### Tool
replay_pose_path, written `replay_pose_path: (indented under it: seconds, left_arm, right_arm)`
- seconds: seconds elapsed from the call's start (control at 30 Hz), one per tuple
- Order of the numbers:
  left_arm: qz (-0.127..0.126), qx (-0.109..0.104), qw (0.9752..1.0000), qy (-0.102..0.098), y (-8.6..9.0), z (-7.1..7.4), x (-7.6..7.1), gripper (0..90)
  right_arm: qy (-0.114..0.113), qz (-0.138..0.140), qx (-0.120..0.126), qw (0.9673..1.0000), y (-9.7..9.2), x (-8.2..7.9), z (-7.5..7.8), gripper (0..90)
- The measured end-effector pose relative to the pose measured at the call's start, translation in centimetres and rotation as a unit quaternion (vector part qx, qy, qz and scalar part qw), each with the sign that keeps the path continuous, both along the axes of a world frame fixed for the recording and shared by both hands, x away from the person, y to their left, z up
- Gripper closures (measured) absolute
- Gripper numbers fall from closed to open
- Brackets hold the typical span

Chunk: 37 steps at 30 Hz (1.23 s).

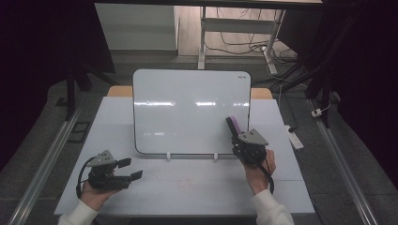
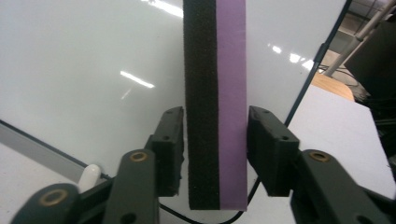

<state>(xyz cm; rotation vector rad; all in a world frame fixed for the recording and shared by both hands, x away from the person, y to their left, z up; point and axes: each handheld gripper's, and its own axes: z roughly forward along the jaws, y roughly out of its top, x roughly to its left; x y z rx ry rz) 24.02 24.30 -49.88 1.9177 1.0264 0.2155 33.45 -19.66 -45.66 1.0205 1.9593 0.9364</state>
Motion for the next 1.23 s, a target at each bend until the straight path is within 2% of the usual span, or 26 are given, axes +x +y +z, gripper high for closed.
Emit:
replay_pose_path:
  seconds: [0.2, 0.27, 0.37, 0.53, 0.6, 0.83, 1.03, 1.23]
  left_arm:
    - [0.005, -0.001, 1.0, -0.001, 0.3, -0.2, -0.1, 26.7]
    - [0.006, -0.001, 1.0, -0.001, 0.5, -0.2, -0.1, 26.7]
    - [0.008, 0.0, 1.0, 0.0, 0.7, -0.4, -0.1, 26.6]
    - [0.011, 0.0, 0.9999, 0.005, 1.0, -0.7, -0.1, 26.7]
    - [0.01, 0.001, 0.9999, 0.005, 1.1, -0.8, -0.1, 26.7]
    - [0.008, 0.007, 0.9999, 0.001, 1.0, -0.8, -0.1, 26.6]
    - [0.008, 0.012, 0.9999, -0.006, 0.9, -0.6, -0.2, 26.0]
    - [0.012, 0.015, 0.9998, -0.003, 0.9, -0.6, -0.1, 23.5]
  right_arm:
    - [-0.012, 0.026, 0.012, 0.9995, -0.6, -0.9, 0.5, 44.0]
    - [-0.01, 0.038, 0.025, 0.9989, -1.2, -1.3, 0.6, 42.1]
    - [0.005, 0.062, 0.039, 0.9973, -2.5, -2.1, 0.6, 38.8]
    - [0.025, 0.089, 0.043, 0.9948, -4.3, -3.1, -0.3, 35.9]
    - [0.037, 0.103, 0.05, 0.9927, -5.1, -3.6, -0.9, 35.3]
    - [0.047, 0.137, 0.046, 0.9884, -7.2, -4.9, -2.7, 35.7]
    - [0.053, 0.151, 0.051, 0.9858, -7.8, -5.0, -3.1, 35.7]
    - [0.06, 0.165, 0.057, 0.9827, -8.2, -4.8, -3.3, 35.1]
